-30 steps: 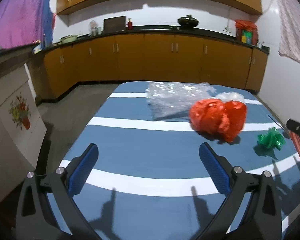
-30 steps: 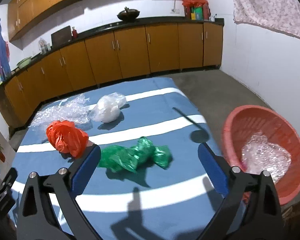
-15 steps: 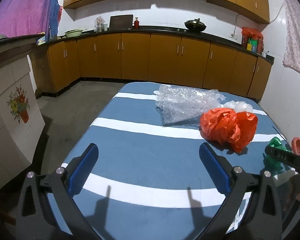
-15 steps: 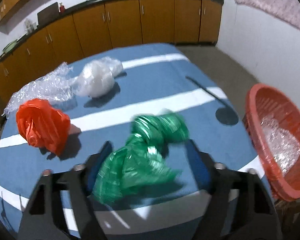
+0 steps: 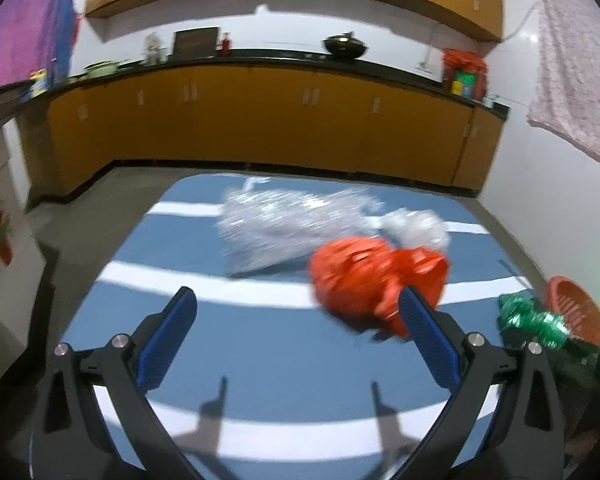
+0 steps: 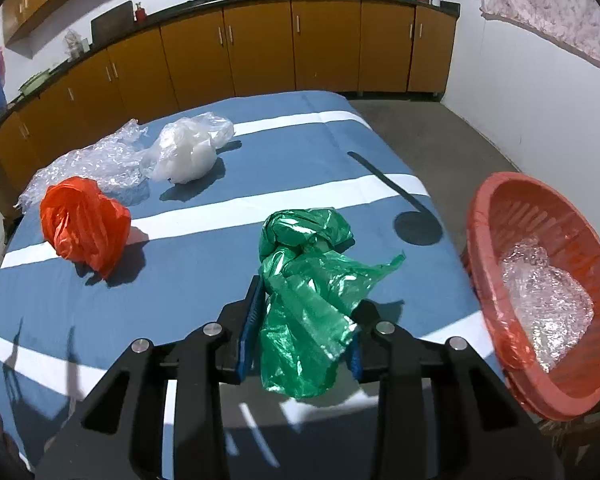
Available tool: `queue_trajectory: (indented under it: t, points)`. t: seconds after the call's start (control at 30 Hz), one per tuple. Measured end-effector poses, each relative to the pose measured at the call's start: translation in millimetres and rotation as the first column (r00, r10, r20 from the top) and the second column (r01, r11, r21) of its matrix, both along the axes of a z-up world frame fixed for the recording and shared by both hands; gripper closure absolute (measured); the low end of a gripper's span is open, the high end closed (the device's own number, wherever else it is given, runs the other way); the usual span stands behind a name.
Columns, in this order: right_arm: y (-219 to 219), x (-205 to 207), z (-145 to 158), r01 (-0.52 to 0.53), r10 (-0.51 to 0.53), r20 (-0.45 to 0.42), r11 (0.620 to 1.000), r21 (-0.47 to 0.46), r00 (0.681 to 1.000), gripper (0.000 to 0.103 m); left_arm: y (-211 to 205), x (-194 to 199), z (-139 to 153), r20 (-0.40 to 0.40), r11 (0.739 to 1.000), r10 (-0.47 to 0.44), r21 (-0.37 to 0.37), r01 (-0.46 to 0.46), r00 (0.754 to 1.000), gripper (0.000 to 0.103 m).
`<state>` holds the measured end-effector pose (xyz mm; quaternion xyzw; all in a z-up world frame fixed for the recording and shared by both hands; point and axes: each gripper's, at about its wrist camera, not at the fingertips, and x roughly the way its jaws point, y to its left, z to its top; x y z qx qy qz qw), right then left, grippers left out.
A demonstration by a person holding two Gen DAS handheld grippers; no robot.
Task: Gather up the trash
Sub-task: 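Grasp the red bag with the left tool while the right tool holds the green bag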
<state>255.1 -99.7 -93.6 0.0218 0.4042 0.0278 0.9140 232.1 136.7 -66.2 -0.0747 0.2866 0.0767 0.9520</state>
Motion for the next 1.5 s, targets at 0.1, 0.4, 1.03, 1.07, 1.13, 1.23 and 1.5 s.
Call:
queue_trajectory:
  t: [0.1,0.4,1.03,1.07,1.13,1.23,1.5]
  points:
    - [-6.5,-1.7,-1.2,0.001,-0.001,-0.004,1.0,0.008,1.0,0.067,-10.8,19.7,0.3,-0.019,0.999,-0.044,-0.024,0.043,0.999,0.004]
    - [-9.4,1.6,-3.6,-0.018,0.018,-0.02,0.999,0.029,1.0,0.067,-31.2,73.6,-4.8,-0.082,0.996,-0.091,-0.026,0.089,0.992,0.004]
    - [-12.5,-5.5,-2.4,-0.044,0.045,-0.008,0.998,0.039,0.999,0.068,-53.9,82.7,-39.5,-0.174,0.979,-0.203,-0.004,0.205,0.964,0.06]
    - [-12.9,-6.1,-1.6,-0.044,0.044,-0.007,0.998,0.041,0.999,0.068,-54.3,81.4,-38.5,-0.173,0.978,-0.207,-0.003,0.209,0.963,0.063]
    - [-13.8,-8.4,0.9,-0.044,0.045,-0.001,0.998,0.045,0.999,0.068,-54.4,77.4,-35.8,-0.162,0.975,-0.22,-0.011,0.221,0.962,0.069]
    - [-14.6,-12.6,5.5,-0.046,0.046,0.01,0.998,0.049,0.999,0.068,-54.6,70.8,-32.0,-0.154,0.973,-0.229,-0.007,0.23,0.961,0.078]
    - [-19.0,-24.2,17.4,-0.042,0.04,0.034,0.998,0.053,0.999,0.068,-55.9,51.5,-18.4,-0.13,0.967,-0.252,0.007,0.255,0.959,0.101]
